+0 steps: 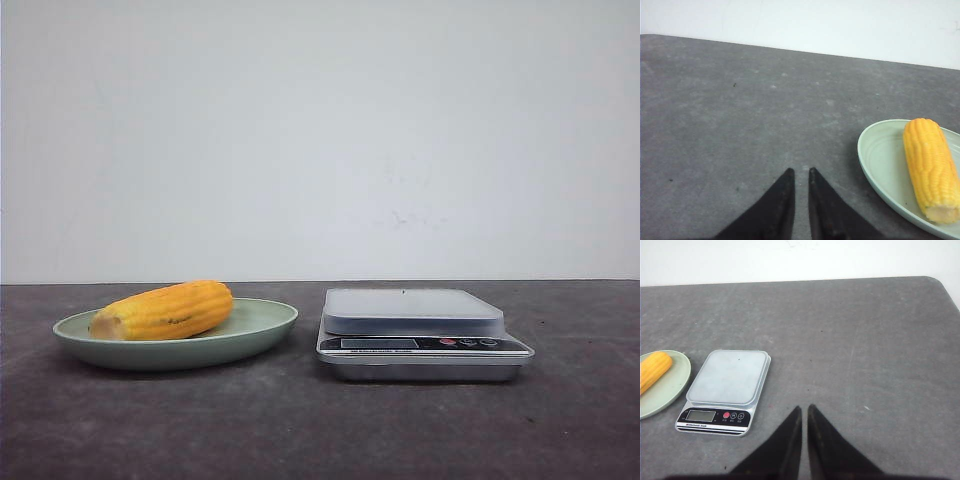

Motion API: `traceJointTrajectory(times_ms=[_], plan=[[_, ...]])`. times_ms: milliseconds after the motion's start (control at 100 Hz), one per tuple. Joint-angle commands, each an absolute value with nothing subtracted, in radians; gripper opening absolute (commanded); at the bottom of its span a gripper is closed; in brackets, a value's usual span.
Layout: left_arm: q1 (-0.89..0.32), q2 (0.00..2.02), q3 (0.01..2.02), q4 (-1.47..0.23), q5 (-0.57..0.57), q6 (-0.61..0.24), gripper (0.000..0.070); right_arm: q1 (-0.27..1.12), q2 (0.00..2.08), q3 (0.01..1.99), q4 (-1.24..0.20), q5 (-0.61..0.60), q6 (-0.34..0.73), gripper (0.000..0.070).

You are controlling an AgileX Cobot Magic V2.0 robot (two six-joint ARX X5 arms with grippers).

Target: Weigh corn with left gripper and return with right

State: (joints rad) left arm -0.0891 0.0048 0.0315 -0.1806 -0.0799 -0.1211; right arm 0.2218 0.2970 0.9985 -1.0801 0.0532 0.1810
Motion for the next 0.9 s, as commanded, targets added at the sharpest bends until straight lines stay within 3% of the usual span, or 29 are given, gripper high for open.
traceJointTrajectory(times_ms=[0,470,550,720,890], plan=[[-0.089,0.003,0.014,-0.186,-0.081,-0.109,0.0000,0.224,0.298,1.007,-1.069,0.053,0.191,0.0015],[-0.089,0.003,0.014,-0.186,-0.081,-0.109,0.0000,0.224,0.298,1.007,-1.069,0.053,0.191,0.0015],[-0.089,0.003,0.014,-0.186,-0.081,-0.109,0.0000,0.205,0.286,1.006,-1.055,0.080,0.124,0.0015],[-0.089,0.003,0.014,-0.186,-0.081,-0.109,0.0000,0.107,0.193,0.902,-0.822,0.077,0.110,0.0015],[-0.089,0.003,0.014,-0.186,-0.081,-0.109,0.0000,0.004,0.059,0.627,-0.553,0.077,0.072,0.0015]])
